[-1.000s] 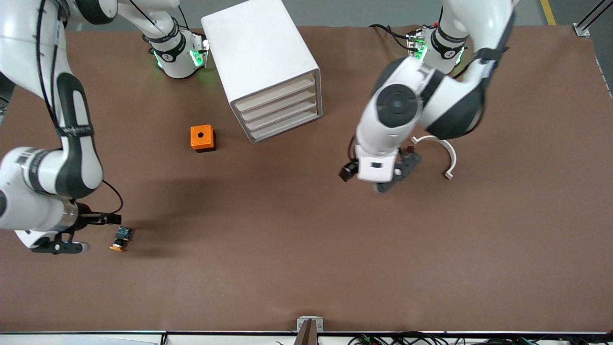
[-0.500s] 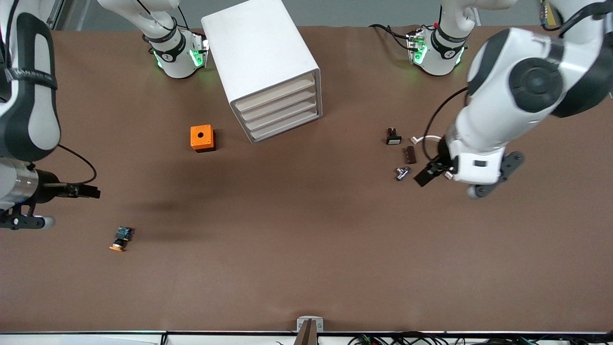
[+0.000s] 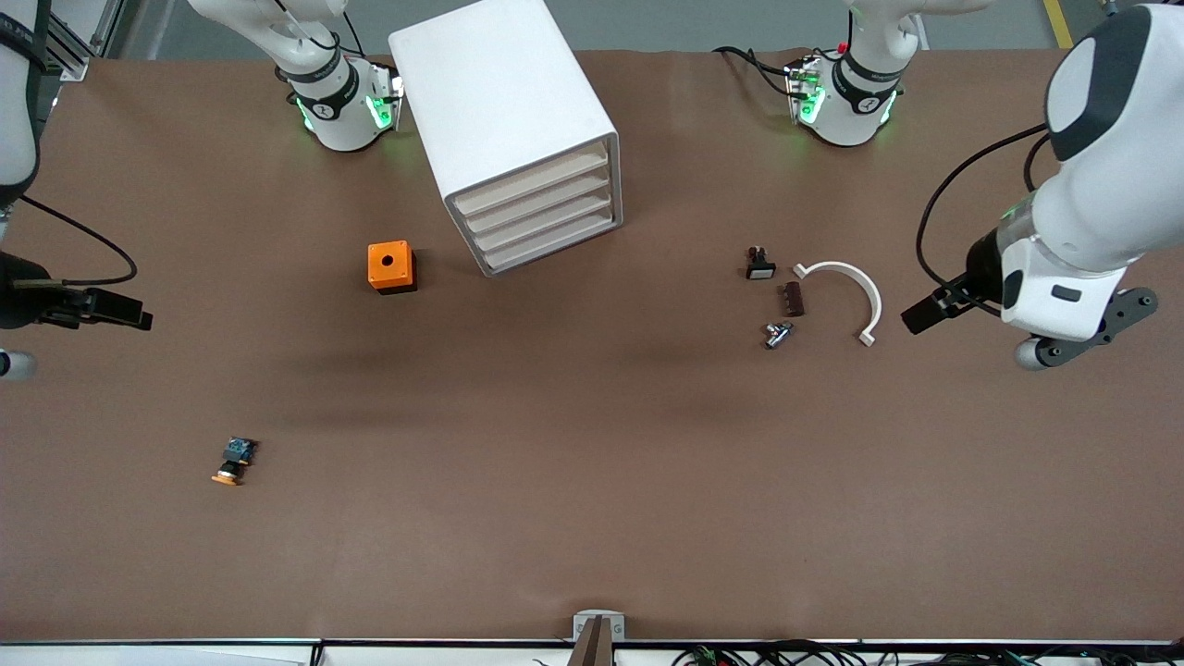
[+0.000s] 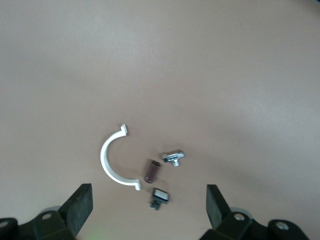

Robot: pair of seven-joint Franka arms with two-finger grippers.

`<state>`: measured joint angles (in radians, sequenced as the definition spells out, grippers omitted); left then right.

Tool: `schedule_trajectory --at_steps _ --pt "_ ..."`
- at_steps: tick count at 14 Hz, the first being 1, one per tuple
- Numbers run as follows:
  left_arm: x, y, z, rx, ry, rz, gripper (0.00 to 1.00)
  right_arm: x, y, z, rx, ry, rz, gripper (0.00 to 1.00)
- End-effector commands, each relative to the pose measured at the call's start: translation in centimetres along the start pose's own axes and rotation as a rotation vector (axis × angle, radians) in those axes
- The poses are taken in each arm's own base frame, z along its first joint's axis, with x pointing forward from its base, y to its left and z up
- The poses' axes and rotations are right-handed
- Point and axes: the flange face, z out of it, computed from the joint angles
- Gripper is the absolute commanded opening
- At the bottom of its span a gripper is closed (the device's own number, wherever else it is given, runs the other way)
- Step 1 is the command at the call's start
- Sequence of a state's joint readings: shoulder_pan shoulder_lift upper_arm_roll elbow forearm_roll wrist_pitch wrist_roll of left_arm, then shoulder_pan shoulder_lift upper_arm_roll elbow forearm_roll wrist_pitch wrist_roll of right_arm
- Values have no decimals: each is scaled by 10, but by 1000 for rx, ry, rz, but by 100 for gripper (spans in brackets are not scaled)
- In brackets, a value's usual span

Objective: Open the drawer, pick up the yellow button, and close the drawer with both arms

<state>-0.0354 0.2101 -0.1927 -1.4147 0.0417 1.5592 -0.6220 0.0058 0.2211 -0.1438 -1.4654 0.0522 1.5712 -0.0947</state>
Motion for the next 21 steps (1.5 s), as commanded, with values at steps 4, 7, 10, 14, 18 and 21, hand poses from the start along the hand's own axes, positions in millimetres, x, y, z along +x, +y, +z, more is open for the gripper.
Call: schedule_trajectory --at_steps 4,7,10,14,18,21 --pt "-46 -64 -23 26 53 248 100 -2 0 -23 2 48 -1 100" --pt "-71 -93 -33 33 67 309 100 -7 6 -43 4 78 6 100" --pt "-80 -100 -43 30 84 333 100 -25 9 -51 14 2 26 100" --pt "-99 -97 -51 12 91 351 100 -56 24 -74 26 17 49 100" --pt "-115 -103 -50 10 93 359 100 -82 15 -80 25 18 18 100" --pt "-117 -102 -52 -4 92 359 100 -84 7 -80 19 20 -4 100"
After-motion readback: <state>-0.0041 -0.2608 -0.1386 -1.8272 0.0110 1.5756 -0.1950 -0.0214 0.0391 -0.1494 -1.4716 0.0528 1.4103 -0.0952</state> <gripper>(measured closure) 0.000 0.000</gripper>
